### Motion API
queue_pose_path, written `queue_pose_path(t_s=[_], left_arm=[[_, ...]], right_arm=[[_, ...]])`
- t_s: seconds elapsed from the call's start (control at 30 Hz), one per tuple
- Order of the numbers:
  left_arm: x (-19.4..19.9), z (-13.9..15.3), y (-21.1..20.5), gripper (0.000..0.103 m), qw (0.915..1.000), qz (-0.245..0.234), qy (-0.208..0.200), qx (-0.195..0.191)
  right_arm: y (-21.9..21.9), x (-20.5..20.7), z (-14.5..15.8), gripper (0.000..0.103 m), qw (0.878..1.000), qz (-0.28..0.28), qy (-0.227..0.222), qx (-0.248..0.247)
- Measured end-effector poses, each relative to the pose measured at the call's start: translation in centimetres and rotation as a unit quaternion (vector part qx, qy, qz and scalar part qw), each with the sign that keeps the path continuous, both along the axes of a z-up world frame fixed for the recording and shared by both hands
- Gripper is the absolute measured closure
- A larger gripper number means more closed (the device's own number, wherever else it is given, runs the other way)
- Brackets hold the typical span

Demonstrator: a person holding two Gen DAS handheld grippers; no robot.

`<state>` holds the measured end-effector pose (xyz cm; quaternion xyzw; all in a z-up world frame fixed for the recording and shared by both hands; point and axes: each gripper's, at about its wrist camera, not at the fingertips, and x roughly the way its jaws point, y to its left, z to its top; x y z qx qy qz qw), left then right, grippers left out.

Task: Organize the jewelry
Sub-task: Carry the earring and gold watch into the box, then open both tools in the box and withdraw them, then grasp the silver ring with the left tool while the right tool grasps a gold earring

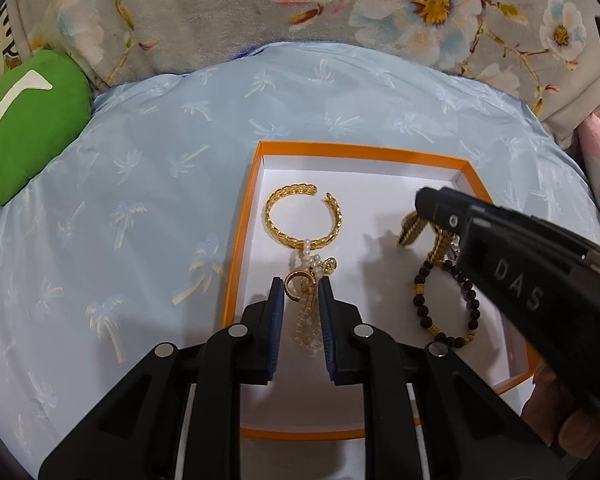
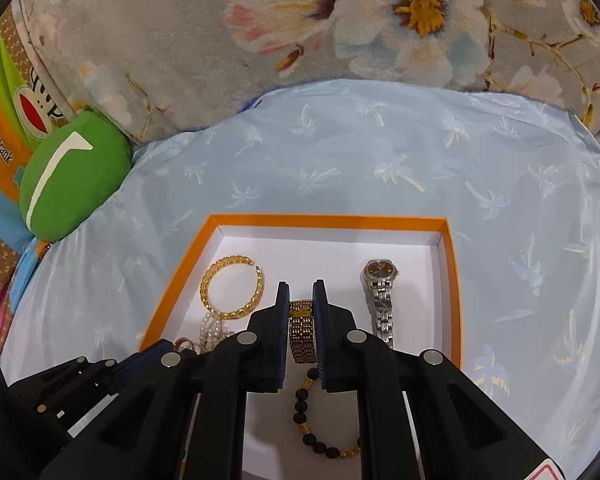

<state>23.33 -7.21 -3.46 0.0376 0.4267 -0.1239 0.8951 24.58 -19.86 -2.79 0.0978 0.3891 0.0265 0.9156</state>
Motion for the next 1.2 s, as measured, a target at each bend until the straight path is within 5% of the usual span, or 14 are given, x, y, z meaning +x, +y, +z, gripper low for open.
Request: queue_pose_path(t_s=[0.17, 0.37, 0.8, 1.2], left_arm=[[-0.1, -0.4, 0.0, 0.084, 1.0000, 0.006, 0.003, 0.004], [-0.8, -0.1, 0.0, 0.071, 1.0000, 0.008, -0.002, 0.006], [-4.8, 1.9, 1.6, 0.071, 0.9999, 0.008, -0.015, 0.004], [-10.1, 1.2, 6.2, 0.071, 0.9995, 0.031, 0.001, 0.010]], right_arm=[[0.1, -0.7, -0.4, 0.090, 1.000, 0.001, -0.001, -0.003], [-0.2, -2.1, 0.7, 0.089, 1.000, -0.003, -0.014, -0.004], [-1.6, -10.1, 1.9, 0.089, 1.000, -0.008, -0.023, -0.012], [0.9, -17.1, -1.3, 0.089, 1.000, 0.024, 0.020, -0.001]])
